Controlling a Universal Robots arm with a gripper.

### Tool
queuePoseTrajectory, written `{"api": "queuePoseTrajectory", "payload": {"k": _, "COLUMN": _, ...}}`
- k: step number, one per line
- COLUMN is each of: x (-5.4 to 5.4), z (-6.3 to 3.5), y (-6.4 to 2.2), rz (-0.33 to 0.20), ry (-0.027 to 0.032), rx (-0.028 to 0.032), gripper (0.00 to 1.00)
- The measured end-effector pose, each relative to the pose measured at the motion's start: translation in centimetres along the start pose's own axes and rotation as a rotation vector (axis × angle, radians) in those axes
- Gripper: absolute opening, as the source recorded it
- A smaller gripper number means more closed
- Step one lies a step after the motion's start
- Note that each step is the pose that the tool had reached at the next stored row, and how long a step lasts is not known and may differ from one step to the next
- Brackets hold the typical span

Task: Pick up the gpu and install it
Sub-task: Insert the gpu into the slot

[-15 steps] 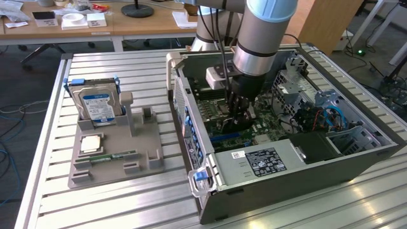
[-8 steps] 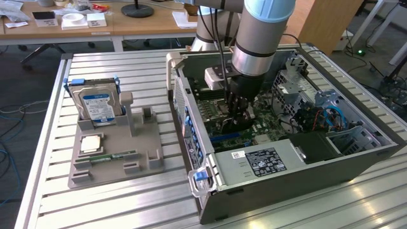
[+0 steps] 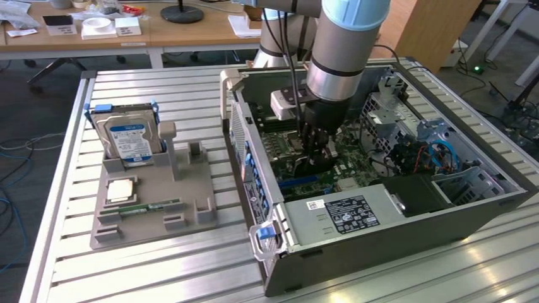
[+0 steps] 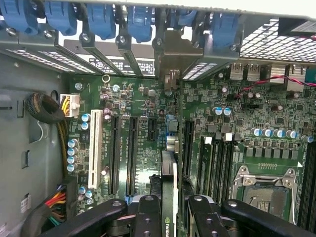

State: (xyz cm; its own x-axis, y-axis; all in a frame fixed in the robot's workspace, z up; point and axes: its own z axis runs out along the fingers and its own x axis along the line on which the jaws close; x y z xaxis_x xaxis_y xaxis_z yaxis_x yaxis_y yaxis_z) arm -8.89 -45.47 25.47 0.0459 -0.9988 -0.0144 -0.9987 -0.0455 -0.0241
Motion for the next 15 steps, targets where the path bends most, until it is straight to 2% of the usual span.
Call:
{"api": "queuePoseTrajectory", "payload": {"k": 2, "x": 0.0, "z": 0.02, "y": 0.01, "rz": 0.0, "ry": 0.0003, "rx": 0.0019, "gripper": 0.26}}
{"api": "queuePoseTrajectory", "payload": {"k": 15, "x": 0.0, "z": 0.02, "y": 0.08, "rz": 0.0, "ry": -0.0001, "rx": 0.0023, "gripper": 0.26}}
